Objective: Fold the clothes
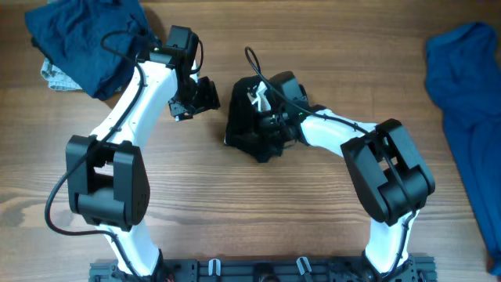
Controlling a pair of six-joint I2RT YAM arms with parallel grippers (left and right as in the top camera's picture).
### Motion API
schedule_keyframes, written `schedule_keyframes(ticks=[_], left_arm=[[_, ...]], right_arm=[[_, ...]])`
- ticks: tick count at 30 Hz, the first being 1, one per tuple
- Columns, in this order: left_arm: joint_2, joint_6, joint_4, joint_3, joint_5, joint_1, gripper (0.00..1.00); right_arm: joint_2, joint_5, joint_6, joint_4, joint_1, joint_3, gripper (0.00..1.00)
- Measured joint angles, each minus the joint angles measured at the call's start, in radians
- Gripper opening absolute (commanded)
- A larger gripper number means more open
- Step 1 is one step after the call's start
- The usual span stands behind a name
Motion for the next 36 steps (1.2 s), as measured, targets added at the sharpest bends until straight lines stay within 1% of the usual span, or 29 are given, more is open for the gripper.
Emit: schedule_keyframes(ticks=[3, 7, 13, 16, 17, 20, 21, 23, 26, 28, 33, 36], left_arm=[[0.0, 0.0, 0.0, 0.0, 0.0, 0.0, 0.68], [0.0, 0.0, 0.0, 0.0, 0.0, 0.0, 0.68], [0.0, 0.0, 0.0, 0.0, 0.0, 0.0, 0.69], [0.0, 0.0, 0.0, 0.0, 0.0, 0.0, 0.69], [0.0, 0.0, 0.0, 0.0, 0.0, 0.0, 0.69], [0.0, 0.0, 0.0, 0.0, 0.0, 0.0, 0.69], [0.0, 0.0, 0.0, 0.0, 0.0, 0.0, 0.7], [0.0, 0.0, 0.0, 0.0, 0.0, 0.0, 0.7], [0.0, 0.0, 0.004, 0.0, 0.001, 0.0, 0.71], [0.0, 0.0, 0.006, 0.0, 0.0, 0.0, 0.71], [0.0, 0.0, 0.003, 0.0, -0.001, 0.0, 0.71], [0.0, 0.0, 0.003, 0.0, -0.002, 0.0, 0.72]], right_arm=[[0.012, 0.017, -0.019, 0.001, 0.01, 0.0, 0.04], [0.043, -0.023, -0.021, 0.055, 0.011, 0.001, 0.04], [0.03, -0.063, -0.005, 0.102, 0.011, 0.001, 0.04], [-0.064, -0.065, 0.002, 0.101, 0.0, 0.0, 0.06], [-0.113, -0.064, 0.003, 0.101, -0.011, 0.0, 0.09], [-0.266, -0.051, 0.009, 0.124, -0.087, 0.0, 0.11], [-0.295, -0.048, 0.01, 0.129, -0.12, 0.001, 0.12], [-0.301, -0.039, 0.013, 0.129, -0.174, 0.001, 0.13], [-0.248, -0.027, 0.015, 0.142, -0.197, 0.001, 0.13], [-0.187, -0.023, 0.025, 0.198, -0.188, 0.0, 0.15], [0.042, -0.069, 0.09, 0.454, -0.165, 0.0, 0.16], [0.155, -0.121, 0.123, 0.521, -0.164, 0.0, 0.11]])
